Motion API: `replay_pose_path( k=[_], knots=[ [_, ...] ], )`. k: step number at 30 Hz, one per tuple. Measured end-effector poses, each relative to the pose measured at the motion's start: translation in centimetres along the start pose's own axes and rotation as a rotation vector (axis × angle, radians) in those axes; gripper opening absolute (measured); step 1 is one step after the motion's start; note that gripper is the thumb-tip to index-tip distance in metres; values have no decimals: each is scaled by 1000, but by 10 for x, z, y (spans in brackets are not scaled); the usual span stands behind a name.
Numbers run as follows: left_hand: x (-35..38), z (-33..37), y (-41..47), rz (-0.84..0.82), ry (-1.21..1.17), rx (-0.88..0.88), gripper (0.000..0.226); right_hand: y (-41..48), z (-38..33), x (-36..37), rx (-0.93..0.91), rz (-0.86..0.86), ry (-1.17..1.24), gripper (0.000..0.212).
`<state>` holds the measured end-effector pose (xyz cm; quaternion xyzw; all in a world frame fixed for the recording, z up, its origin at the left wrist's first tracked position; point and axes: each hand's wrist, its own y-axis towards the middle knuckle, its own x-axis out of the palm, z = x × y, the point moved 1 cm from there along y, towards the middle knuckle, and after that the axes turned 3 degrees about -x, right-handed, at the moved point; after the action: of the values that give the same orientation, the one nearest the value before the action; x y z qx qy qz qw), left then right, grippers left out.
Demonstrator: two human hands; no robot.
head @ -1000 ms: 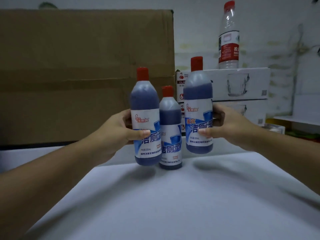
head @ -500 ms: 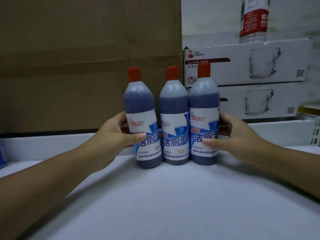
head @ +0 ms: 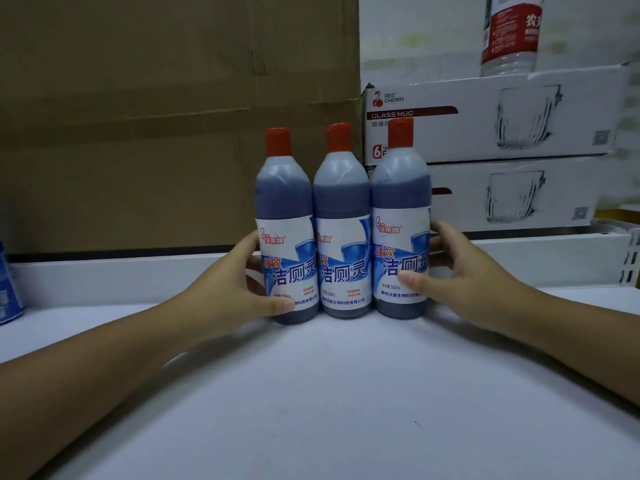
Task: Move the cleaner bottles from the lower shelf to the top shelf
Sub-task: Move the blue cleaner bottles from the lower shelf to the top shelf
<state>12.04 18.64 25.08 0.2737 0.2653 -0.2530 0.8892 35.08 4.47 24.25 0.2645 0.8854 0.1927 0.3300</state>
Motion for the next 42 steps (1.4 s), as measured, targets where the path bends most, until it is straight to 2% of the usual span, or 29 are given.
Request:
replay_pose_path(
  k=[4,12,15,18,24,29,31,32,33,35,37,38,39,40,41,42],
  knots=[
    [1,-6,0,48,16,-1,85,-1,-3,2,9,-2,-39,68],
    [-6,-10,3,33,121,-10,71,-2,-1,3,25,-1,-31,69],
    [-10,-15,6,0,186,18,55,-2,-5,0,24,-5,-107,68],
    [-17,-19,7,-25,317,37,47,-3,-11,-2,40,-24,-184,72],
    [-30,-13,7,-171,763,54,56,-2,-15,-9,59,-89,-373,73],
    [-55,-3,-1,-362,985,-133,68,-7,-27,-19,143,-221,-388,70],
    [-68,19,-14,-349,1025,-120,69,-13,-38,-23,168,-192,-449,69],
    [-71,35,-24,-291,1033,-34,66,-19,-46,-23,176,-157,-469,66],
    [-74,53,-38,-223,1003,91,61,-26,-53,-24,173,-115,-473,63],
    [-70,82,-87,-113,709,320,48,-48,-77,-22,105,-26,-415,55],
    [-61,90,-150,-128,281,537,33,-85,-103,-16,-70,95,-250,46],
    [-54,85,-179,-188,146,585,30,-110,-118,-9,-201,145,-144,39],
    [-45,74,-203,-262,23,564,37,-139,-128,-2,-333,168,-47,32],
    [-29,57,-218,-355,-47,424,54,-170,-133,6,-445,154,11,25],
    [-13,42,-232,-471,-66,241,74,-199,-133,15,-510,106,-6,18],
    [3,11,-250,-608,-25,98,84,-226,-129,27,-540,43,-70,13]
  ],
)
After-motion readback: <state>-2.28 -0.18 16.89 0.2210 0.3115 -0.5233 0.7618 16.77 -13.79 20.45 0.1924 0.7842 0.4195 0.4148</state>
